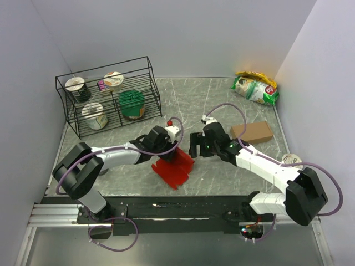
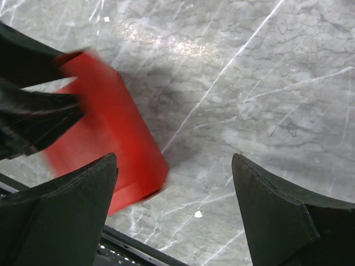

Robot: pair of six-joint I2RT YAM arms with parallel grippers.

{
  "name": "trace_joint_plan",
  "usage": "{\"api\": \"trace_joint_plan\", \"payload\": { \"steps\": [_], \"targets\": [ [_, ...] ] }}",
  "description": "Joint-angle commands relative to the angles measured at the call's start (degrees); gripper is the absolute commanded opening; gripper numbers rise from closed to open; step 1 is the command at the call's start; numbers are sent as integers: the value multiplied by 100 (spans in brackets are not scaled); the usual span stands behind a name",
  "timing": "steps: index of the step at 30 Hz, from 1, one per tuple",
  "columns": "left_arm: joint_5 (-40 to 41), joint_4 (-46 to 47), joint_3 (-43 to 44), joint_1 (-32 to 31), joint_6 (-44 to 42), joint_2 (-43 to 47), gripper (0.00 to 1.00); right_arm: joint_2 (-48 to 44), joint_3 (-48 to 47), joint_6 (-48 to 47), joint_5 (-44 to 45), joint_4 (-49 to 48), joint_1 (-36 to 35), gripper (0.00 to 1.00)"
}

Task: Fold the paper box
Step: Fold the paper box at the center of the board.

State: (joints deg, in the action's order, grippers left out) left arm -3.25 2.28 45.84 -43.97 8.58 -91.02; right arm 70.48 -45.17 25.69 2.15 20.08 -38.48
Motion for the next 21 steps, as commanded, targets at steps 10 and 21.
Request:
{"api": "trace_joint_plan", "payload": {
  "steps": [10, 21],
  "targets": [
    [-651, -36, 523, 274, -14, -56, 46, 230, 43, -504, -1050, -768, 561, 88],
    [-1029, 290, -67, 380, 266, 383, 43, -1088, 614, -487, -647, -321, -80, 91]
  ]
}}
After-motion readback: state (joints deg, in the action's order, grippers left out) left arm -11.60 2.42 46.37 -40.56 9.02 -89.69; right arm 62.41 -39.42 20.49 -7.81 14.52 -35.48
